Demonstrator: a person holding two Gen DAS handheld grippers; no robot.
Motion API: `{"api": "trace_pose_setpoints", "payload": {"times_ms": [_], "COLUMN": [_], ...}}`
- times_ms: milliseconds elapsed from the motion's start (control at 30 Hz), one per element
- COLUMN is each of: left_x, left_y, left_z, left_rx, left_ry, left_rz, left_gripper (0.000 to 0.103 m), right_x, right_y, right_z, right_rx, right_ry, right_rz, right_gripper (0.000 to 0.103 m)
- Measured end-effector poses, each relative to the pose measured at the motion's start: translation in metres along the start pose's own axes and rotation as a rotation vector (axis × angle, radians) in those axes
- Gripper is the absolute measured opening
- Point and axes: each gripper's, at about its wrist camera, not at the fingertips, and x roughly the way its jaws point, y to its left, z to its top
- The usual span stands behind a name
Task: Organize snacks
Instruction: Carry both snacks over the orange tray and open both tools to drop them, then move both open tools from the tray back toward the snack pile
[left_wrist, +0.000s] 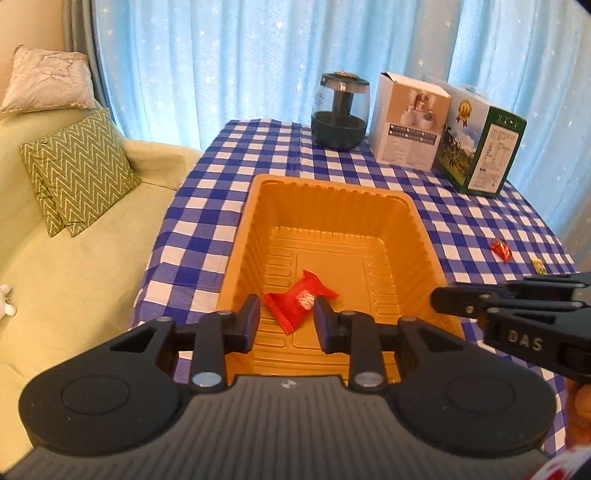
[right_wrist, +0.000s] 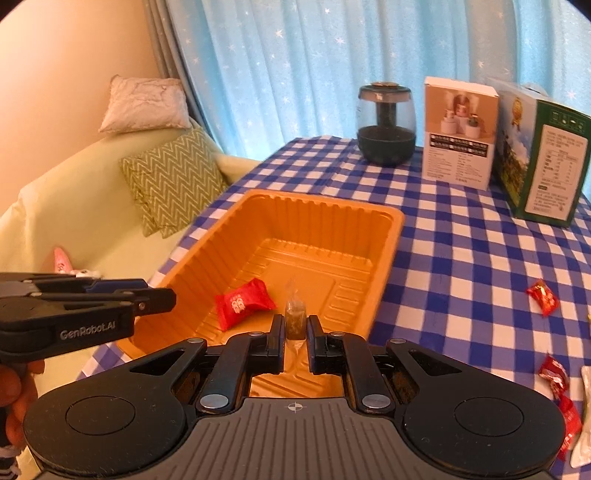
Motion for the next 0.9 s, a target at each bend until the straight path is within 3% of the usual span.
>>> {"api": "trace_pose_setpoints", "payload": {"times_ms": [33, 100, 133, 167, 467, 900], "left_x": [-0.002, -0.008, -0.010, -0.014, -0.048, -0.091], "left_y": [0.001, 0.003, 0.004, 0.004, -0.019, -0.100], "left_z": [0.000, -0.001, -0.002, -0.002, -0.006, -0.031], "left_rx": [-0.005, -0.028, -0.034, -0.036, -0.037, 0.003], "left_ry": [-0.003, -0.009, -0.013, -0.019, -0.064, -0.065], "left_rz": [-0.001, -0.012, -0.015, -0.015, -0.060, -0.186], "left_gripper": [0.031, 0.032, 0.033, 0.035, 0.046, 0.071], "right_x": [0.001, -0.001, -0.004, -0.008, -0.070, -0.200], "right_y": [0.000, -0.004, -0.006, -0.010, -0.047, -0.102], "right_z": [0.001, 0.001, 0.000, -0.001, -0.033, -0.108], "right_rx": [0.010, 0.027, 0.035, 0.050, 0.169, 0.343], "right_ry": [0.005, -0.002, -0.014, -0.025, -0.045, -0.135], "right_rz": [0.015, 0.014, 0.008, 0.006, -0.091, -0.329], "right_gripper": [0.013, 0.028, 0.047, 0.053, 0.053, 0.053]}}
